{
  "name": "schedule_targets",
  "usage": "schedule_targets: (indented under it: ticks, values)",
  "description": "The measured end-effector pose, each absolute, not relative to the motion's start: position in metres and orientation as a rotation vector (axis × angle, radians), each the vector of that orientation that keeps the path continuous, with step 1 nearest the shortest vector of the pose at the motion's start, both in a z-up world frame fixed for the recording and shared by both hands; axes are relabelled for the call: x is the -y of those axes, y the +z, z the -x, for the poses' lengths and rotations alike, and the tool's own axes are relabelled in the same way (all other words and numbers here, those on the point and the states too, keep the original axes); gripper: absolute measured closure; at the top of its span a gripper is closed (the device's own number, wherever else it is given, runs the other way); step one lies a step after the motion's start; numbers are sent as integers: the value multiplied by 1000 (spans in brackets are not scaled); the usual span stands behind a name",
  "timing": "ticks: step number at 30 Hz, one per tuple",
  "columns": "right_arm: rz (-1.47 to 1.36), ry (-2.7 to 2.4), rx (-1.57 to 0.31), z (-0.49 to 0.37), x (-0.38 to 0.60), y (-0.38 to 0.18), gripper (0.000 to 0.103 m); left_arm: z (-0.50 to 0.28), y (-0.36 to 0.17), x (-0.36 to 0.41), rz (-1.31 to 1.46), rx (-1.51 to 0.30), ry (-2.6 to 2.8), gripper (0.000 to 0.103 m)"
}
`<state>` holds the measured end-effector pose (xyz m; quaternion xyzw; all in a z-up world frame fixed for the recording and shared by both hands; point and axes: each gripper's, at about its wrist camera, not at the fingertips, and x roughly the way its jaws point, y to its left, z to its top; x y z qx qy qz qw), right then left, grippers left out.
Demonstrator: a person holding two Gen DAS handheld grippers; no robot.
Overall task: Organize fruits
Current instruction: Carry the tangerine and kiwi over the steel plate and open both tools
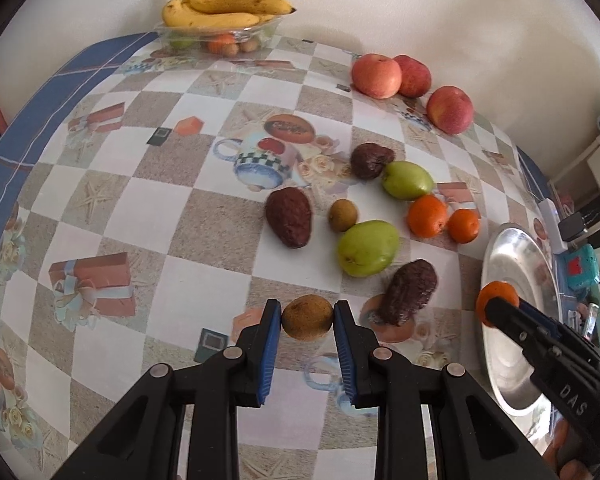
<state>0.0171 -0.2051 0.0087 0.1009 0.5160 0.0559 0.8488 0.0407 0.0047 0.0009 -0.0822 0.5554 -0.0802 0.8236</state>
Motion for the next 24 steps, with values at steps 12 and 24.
schedule_targets:
  ticks: [12, 24]
  values:
    - [-266, -195, -1067, -3, 298, 13, 66, -38, 14, 73, 40, -1195, -300, 74]
    - [-424, -265, -1078, 13, 346, 7, 66, -24, 27, 183, -129, -1174, -462, 73]
